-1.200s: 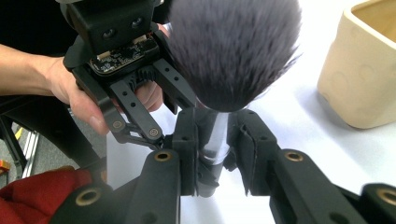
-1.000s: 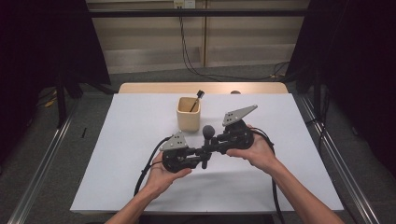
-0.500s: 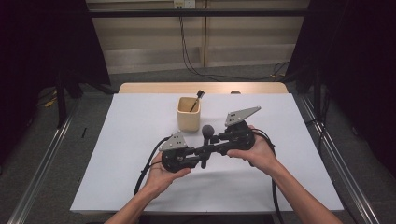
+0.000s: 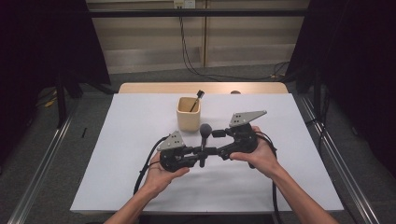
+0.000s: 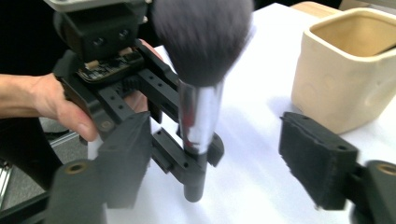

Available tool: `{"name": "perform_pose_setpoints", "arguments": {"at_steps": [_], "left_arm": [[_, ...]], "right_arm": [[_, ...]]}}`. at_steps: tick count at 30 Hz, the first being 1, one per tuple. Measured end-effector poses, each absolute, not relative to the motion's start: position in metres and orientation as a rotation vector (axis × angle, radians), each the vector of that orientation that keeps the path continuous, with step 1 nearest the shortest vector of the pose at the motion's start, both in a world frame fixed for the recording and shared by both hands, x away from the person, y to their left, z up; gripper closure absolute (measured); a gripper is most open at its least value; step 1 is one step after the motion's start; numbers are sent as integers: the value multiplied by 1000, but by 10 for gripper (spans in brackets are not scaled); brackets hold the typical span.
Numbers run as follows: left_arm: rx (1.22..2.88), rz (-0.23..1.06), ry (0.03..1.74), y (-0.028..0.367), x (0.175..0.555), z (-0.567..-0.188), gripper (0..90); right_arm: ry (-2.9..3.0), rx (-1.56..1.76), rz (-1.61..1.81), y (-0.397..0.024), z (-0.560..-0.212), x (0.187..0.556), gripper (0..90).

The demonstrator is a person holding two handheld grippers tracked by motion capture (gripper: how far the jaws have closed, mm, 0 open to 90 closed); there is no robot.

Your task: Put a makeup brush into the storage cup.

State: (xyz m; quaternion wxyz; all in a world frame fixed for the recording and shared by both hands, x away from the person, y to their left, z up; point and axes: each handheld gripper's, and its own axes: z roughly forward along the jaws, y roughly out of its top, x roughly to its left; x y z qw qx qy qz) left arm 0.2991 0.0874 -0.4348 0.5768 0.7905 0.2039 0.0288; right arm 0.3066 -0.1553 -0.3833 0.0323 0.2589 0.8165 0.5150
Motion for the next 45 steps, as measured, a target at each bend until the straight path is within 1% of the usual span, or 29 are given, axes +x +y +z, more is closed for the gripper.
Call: {"name": "perform_pose_setpoints", "arguments": {"at_steps": [1,4,6,9,11,26,45], "left_arm": [[1849,67,479,88,299,-435,748],[1852,73,480,89,300,-434,748],[1849,75,483,90,300,-434,748],[1853,81,482,92,300,-433,748],[1842,79,486,93,300,-432,748],[1829,102,508,102,300,-426,748],[1826,138,517,120,298,-418,748]], "right_arm": [[2504,811,1578,-156,-384,306,182],[2489,833,1576,-158,-385,306,143],[2463,853,1575,-160,-385,305,81],[2434,870,1595,-163,-386,304,62],[2424,874,1593,-165,-387,303,13],[2331,937,1562,-184,-395,297,10],[2124,1003,1556,-213,-402,276,11]]}}
